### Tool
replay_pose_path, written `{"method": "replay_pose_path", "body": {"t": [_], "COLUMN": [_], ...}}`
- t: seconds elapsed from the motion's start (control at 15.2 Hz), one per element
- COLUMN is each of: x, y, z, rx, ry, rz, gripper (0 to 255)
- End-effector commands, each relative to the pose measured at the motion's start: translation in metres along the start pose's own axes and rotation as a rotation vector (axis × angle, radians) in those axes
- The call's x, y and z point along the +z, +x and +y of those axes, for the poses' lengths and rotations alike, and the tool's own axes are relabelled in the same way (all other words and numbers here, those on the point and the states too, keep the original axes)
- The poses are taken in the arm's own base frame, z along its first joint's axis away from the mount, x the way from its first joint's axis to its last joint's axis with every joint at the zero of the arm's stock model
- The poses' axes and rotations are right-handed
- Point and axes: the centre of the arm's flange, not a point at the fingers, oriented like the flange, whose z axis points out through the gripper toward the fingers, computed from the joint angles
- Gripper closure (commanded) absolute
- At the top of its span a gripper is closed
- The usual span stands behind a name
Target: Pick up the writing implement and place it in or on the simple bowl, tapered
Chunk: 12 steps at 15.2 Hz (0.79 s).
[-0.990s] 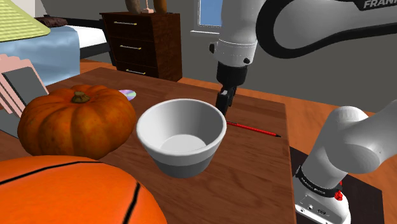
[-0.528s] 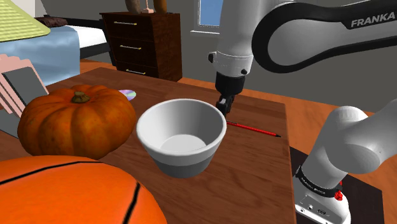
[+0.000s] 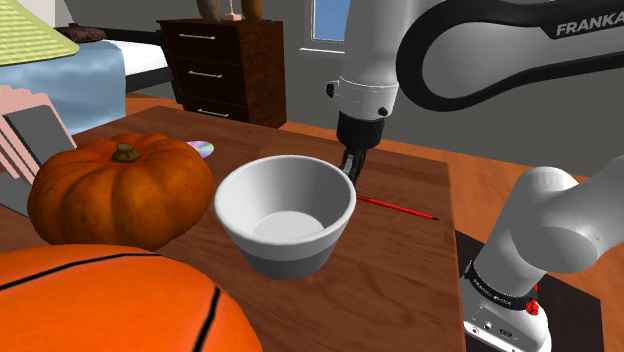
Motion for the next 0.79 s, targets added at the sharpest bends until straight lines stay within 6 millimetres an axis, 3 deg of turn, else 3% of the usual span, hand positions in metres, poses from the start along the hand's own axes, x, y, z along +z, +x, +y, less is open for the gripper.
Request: {"method": "replay_pose_path", "body": {"t": [0.0, 0.33, 0.73], "x": [0.003, 0.004, -0.028], "y": [0.001, -0.001, 0.001], "z": [0.005, 0.005, 0.006], "rx": [-0.004, -0.004, -0.004], "ry": [-0.03, -0.03, -0.03], "rz": [-0.007, -0.007, -0.007], "gripper": [255, 255, 255]}}
